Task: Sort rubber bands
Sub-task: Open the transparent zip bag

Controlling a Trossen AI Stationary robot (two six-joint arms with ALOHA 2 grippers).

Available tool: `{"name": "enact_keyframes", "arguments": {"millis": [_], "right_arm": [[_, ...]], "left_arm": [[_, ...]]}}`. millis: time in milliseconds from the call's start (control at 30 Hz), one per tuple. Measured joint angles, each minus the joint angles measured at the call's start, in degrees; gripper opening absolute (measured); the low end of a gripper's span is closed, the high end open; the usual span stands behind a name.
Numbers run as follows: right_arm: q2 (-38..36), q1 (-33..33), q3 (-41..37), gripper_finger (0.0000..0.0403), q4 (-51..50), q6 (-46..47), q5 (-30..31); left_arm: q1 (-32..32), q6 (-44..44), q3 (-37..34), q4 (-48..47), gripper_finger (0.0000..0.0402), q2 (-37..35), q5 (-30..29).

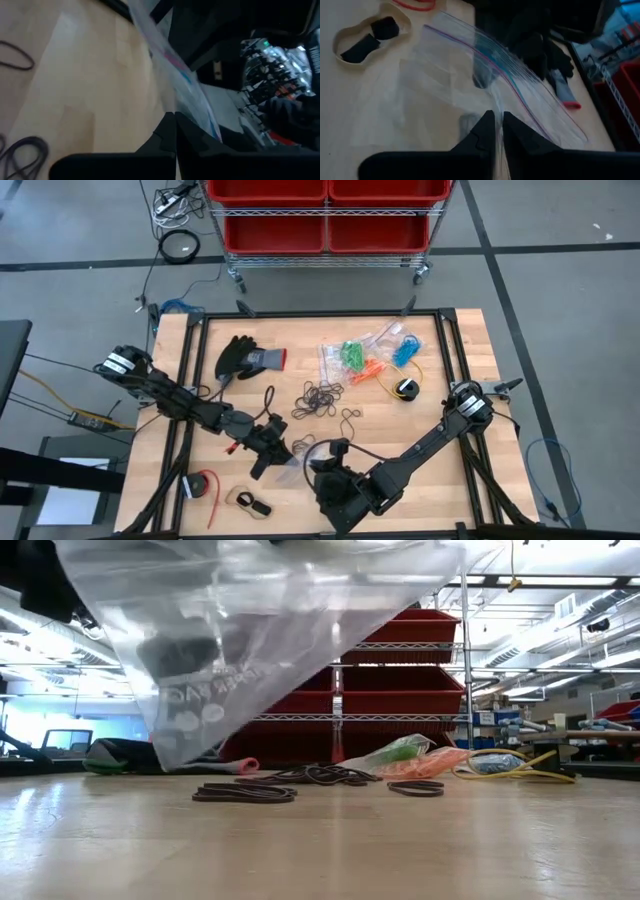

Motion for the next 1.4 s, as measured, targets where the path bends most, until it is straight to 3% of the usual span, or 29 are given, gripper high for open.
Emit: {"name": "enact_keyframes", "arguments": {"millis": [200, 367, 667, 833, 1167, 1400], "right_arm": [[0.00, 0.30, 0.00, 0.0074, -5.86, 9.04, -0.01], [0.00, 0.39, 0.00, 0.0102, -6.79, 10.70, -0.66], [0.00, 0.24, 0.00, 0.0107, -5.79, 10.40, -2.89], [0.00, 0.50, 0.00, 0.0107, -0.67, 3.78, -3.45], [-0.02, 0.00, -3.42, 0.0103, -1.30, 12.84, -19.56], [-0.02, -1.23, -13.00, 0.0105, 11.89, 12.34, -23.26]], "left_arm": [[0.81, 0.55, 0.00, -0.88, 0.0001, 0.00, 0.61], [1.20, 0.23, 0.00, 0.73, 0.0001, -0.02, 2.18], [1.47, -1.29, 0.00, 1.47, 0.0001, -0.04, 5.50], [1.47, -1.32, 0.00, 1.10, 0.0001, -0.04, 5.37], [1.47, -1.45, -0.01, -17.55, 0.0003, -0.03, -0.36], [1.41, -1.52, -0.02, -14.50, 0.0012, -0.02, -0.64]]}}
